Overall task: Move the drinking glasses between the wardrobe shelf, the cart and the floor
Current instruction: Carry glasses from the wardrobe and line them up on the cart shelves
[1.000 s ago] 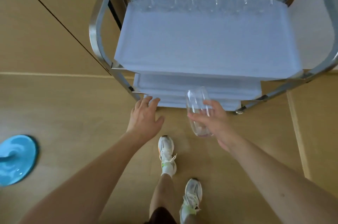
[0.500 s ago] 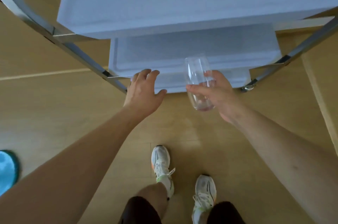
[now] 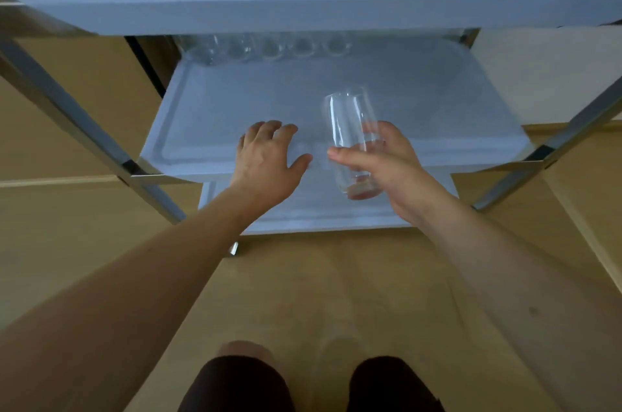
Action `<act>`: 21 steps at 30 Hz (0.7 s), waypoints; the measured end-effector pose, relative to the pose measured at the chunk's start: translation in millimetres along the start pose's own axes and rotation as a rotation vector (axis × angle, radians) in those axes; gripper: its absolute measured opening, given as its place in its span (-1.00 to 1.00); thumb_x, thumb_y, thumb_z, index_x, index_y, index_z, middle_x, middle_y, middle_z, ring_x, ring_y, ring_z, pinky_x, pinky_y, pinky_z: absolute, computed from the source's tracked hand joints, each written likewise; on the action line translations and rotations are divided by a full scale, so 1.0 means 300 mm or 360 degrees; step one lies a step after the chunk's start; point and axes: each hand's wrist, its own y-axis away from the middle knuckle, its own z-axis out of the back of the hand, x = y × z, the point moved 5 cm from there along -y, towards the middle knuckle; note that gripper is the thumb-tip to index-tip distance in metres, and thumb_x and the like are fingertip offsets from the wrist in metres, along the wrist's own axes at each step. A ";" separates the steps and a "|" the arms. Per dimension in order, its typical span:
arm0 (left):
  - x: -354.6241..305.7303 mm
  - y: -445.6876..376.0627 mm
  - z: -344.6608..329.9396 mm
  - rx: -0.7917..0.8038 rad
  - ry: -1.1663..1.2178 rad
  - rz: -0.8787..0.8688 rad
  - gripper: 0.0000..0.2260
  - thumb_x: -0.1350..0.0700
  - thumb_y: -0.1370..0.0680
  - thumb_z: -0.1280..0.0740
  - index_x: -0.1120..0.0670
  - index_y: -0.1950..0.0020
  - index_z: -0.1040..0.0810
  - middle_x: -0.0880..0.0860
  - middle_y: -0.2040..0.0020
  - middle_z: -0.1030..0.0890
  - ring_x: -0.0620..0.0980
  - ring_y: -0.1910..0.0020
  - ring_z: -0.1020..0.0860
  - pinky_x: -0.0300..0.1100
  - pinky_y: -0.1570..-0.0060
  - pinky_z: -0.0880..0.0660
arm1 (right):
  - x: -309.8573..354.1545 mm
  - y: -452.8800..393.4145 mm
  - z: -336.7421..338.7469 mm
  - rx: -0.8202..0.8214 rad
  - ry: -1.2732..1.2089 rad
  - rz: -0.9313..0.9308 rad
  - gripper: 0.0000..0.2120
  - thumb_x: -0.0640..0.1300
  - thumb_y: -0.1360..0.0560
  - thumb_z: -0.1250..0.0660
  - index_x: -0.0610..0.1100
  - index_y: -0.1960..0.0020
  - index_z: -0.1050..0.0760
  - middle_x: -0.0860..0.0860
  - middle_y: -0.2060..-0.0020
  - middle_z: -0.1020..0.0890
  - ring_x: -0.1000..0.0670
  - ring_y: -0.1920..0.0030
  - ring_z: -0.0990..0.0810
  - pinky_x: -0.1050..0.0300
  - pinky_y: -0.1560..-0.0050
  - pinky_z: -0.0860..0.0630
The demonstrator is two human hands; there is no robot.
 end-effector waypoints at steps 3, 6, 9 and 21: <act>0.014 -0.059 -0.034 -0.0139 0.0007 -0.0059 -0.52 -0.08 -0.58 -0.38 0.13 -0.43 -0.51 0.21 -0.40 -0.51 0.27 -0.43 -0.37 0.19 -0.39 -0.32 | -0.006 -0.068 0.007 -0.0074 -0.0004 0.0183 -0.28 0.08 -0.18 -0.69 0.04 -0.24 -0.46 -0.05 -0.04 -0.69 -0.09 0.03 -0.73 -0.03 0.14 -0.67; 0.031 -0.103 -0.061 -0.0202 0.0018 -0.0074 -0.53 -0.09 -0.58 -0.38 0.12 -0.41 -0.52 0.19 -0.39 -0.52 0.27 -0.42 -0.39 0.18 -0.39 -0.33 | -0.015 -0.121 0.013 -0.0131 -0.0045 0.0319 -0.23 0.10 -0.14 -0.68 0.01 -0.26 -0.46 -0.02 -0.02 -0.69 0.02 0.06 -0.73 0.07 0.19 -0.65; 0.051 -0.118 -0.077 -0.0199 0.0039 -0.0068 -0.53 -0.09 -0.58 -0.37 0.13 -0.41 -0.52 0.18 -0.38 -0.53 0.27 -0.40 -0.39 0.16 -0.40 -0.34 | -0.016 -0.161 0.018 -0.0190 -0.0121 0.0382 -0.26 0.07 -0.15 -0.68 0.01 -0.23 -0.45 -0.04 -0.03 -0.69 0.07 0.06 -0.72 0.12 0.15 -0.59; 0.004 -0.211 -0.137 -0.0187 0.0133 -0.0122 -0.58 0.00 -0.57 -0.40 0.11 -0.40 -0.54 0.17 -0.37 -0.55 0.24 -0.40 -0.41 0.06 -0.40 -0.34 | 0.012 -0.338 0.127 -0.0506 0.0009 0.0760 -0.17 -0.19 -0.20 -0.71 -0.08 -0.36 -0.38 -0.05 -0.15 -0.53 -0.02 -0.20 -0.57 0.16 -0.19 -0.55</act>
